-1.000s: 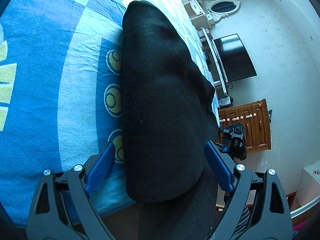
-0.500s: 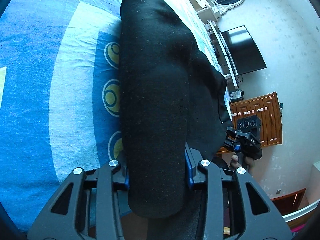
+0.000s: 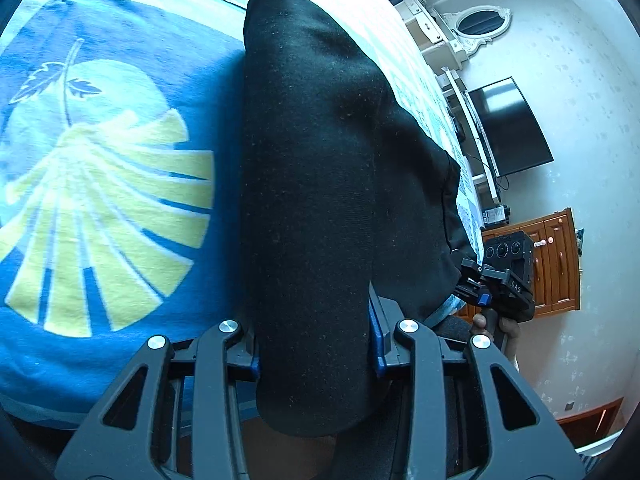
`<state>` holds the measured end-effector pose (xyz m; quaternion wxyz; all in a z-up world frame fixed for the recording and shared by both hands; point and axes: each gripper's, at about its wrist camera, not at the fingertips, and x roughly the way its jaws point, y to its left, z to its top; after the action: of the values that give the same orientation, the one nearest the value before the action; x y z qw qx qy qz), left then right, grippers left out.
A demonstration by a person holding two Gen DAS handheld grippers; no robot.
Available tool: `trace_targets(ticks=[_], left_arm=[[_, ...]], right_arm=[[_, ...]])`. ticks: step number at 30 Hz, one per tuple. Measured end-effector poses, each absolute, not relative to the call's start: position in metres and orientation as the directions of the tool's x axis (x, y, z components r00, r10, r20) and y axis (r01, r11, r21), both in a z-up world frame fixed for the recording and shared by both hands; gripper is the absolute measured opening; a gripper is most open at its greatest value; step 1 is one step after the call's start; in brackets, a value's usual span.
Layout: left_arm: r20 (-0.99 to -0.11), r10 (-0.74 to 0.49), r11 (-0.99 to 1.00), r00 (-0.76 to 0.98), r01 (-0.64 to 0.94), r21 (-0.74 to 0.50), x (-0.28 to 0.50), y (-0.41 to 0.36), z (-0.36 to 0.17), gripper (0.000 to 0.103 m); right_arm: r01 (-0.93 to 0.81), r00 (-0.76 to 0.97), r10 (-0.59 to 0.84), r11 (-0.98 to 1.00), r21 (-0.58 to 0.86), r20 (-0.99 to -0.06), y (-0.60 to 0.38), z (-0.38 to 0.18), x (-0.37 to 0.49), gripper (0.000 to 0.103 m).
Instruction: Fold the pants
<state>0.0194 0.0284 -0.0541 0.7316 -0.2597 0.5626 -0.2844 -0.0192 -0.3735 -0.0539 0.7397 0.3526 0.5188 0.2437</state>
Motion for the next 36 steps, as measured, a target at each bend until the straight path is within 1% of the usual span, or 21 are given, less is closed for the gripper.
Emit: trace_targets(ticks=[5, 15, 31, 33, 34, 35, 36], left_arm=[[-0.659, -0.719, 0.689, 0.221, 0.097, -0.718, 0.014, 0.043, -0.058, 0.037], [-0.631, -0.742, 0.661, 0.224, 0.094, -0.744, 0.012, 0.039, -0.059, 0.037], [-0.597, -0.763, 0.634, 0.247, 0.105, -0.766, 0.012, 0.054, -0.064, 0.038], [-0.585, -0.772, 0.623, 0.250, 0.114, -0.774, 0.011, 0.055, -0.064, 0.041], [-0.573, -0.779, 0.612, 0.255, 0.117, -0.782, 0.011, 0.056, -0.064, 0.045], [-0.558, -0.789, 0.599, 0.258, 0.116, -0.793, 0.010, 0.061, -0.065, 0.051], [-0.539, -0.802, 0.579, 0.260, 0.113, -0.807, 0.010, 0.064, -0.065, 0.055]], right_arm=[[-0.008, 0.326, 0.735, 0.631, 0.776, -0.595, -0.358, -0.055, -0.017, 0.049], [-0.008, 0.343, 0.730, 0.631, 0.776, -0.591, -0.360, -0.053, -0.022, 0.049], [-0.028, 0.337, 0.737, 0.630, 0.776, -0.586, -0.361, -0.053, -0.018, 0.049], [-0.028, 0.339, 0.740, 0.625, 0.780, -0.581, -0.361, -0.053, -0.018, 0.049], [-0.025, 0.343, 0.745, 0.616, 0.787, -0.573, -0.363, -0.054, -0.018, 0.050], [-0.024, 0.346, 0.752, 0.604, 0.797, -0.560, -0.364, -0.054, -0.018, 0.051], [-0.026, 0.349, 0.761, 0.591, 0.806, -0.546, -0.365, -0.054, -0.018, 0.054]])
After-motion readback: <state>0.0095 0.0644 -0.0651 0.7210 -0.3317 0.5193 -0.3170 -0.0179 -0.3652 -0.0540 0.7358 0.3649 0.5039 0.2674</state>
